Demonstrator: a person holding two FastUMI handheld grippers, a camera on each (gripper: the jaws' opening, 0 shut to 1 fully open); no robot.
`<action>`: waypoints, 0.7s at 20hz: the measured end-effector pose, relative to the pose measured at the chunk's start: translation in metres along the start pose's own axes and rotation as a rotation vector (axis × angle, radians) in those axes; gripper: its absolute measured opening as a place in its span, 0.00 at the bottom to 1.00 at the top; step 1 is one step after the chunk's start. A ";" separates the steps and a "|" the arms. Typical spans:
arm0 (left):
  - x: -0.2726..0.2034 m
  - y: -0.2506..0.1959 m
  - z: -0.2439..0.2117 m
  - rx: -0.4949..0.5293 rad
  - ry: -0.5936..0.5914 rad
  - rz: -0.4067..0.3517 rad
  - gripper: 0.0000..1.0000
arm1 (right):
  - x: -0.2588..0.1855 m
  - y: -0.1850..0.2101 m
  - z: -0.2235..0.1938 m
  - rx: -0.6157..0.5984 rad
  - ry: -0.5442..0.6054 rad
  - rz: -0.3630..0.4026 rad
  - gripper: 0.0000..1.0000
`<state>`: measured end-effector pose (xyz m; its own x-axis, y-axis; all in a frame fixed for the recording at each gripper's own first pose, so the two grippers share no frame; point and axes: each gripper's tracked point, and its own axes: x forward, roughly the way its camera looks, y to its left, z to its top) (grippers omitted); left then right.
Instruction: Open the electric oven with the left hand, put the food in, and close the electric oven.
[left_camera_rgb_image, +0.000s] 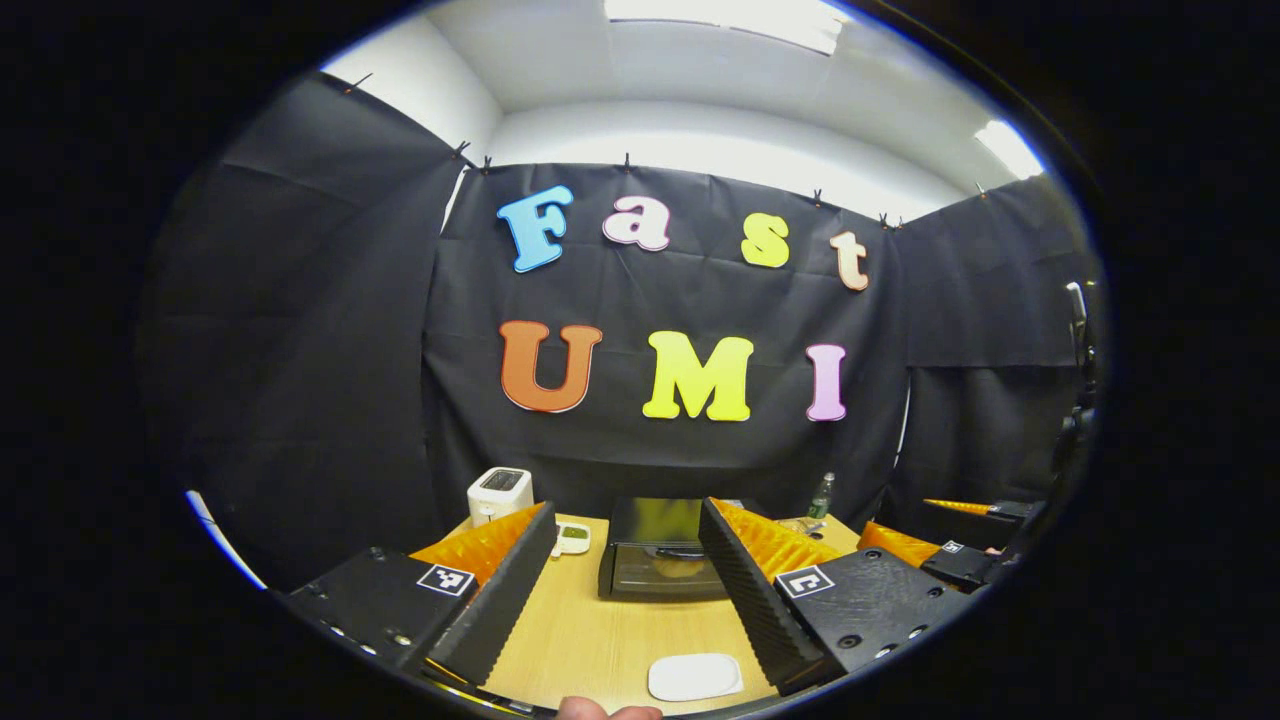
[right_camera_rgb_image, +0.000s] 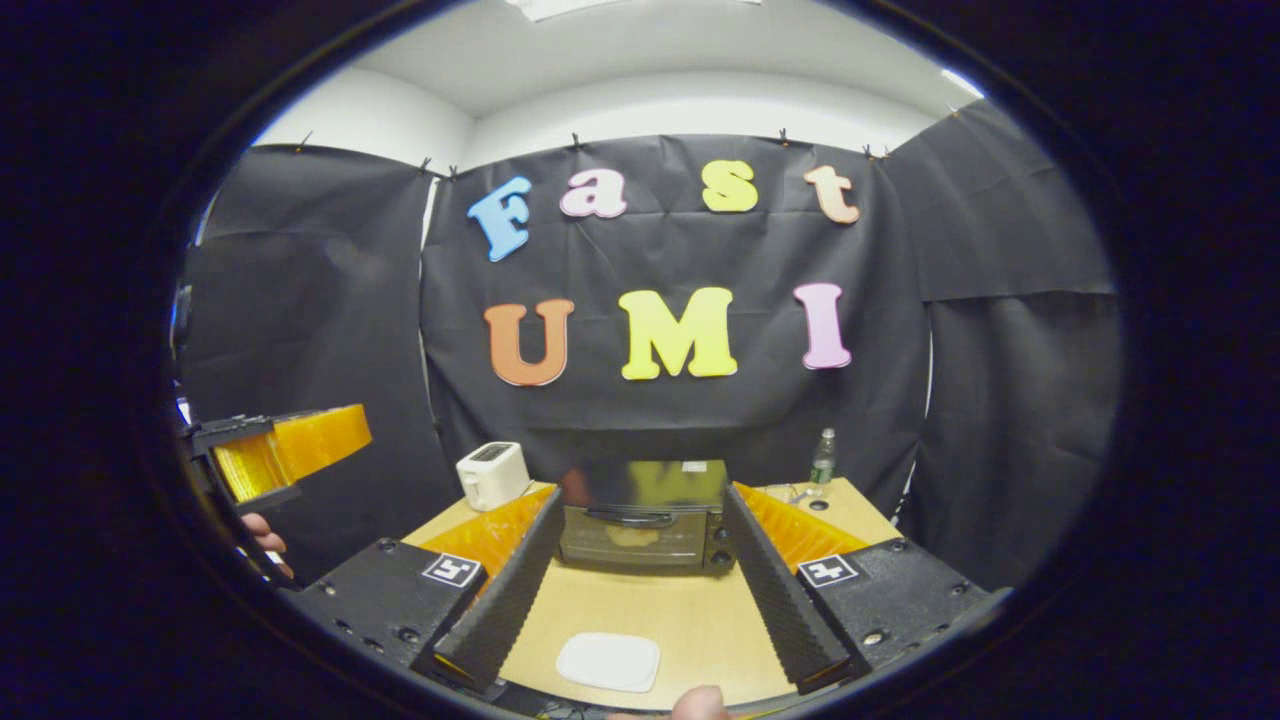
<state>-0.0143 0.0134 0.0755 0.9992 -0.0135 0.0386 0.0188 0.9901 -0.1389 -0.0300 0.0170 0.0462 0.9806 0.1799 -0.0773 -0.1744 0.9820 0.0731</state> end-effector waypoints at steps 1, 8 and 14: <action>-0.009 0.001 0.000 -0.008 -0.004 -0.007 0.94 | -0.009 0.005 0.001 -0.003 0.000 0.002 0.99; -0.047 0.008 -0.009 0.020 -0.005 0.008 0.94 | -0.048 0.024 -0.011 -0.018 -0.013 0.024 0.99; -0.057 -0.004 -0.014 0.036 -0.019 -0.006 0.94 | -0.055 0.010 -0.028 0.024 -0.002 0.009 0.99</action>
<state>-0.0707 0.0081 0.0601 0.9982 -0.0175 0.0580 0.0234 0.9945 -0.1024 -0.0878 0.0190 0.0234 0.9793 0.1882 -0.0747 -0.1806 0.9787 0.0976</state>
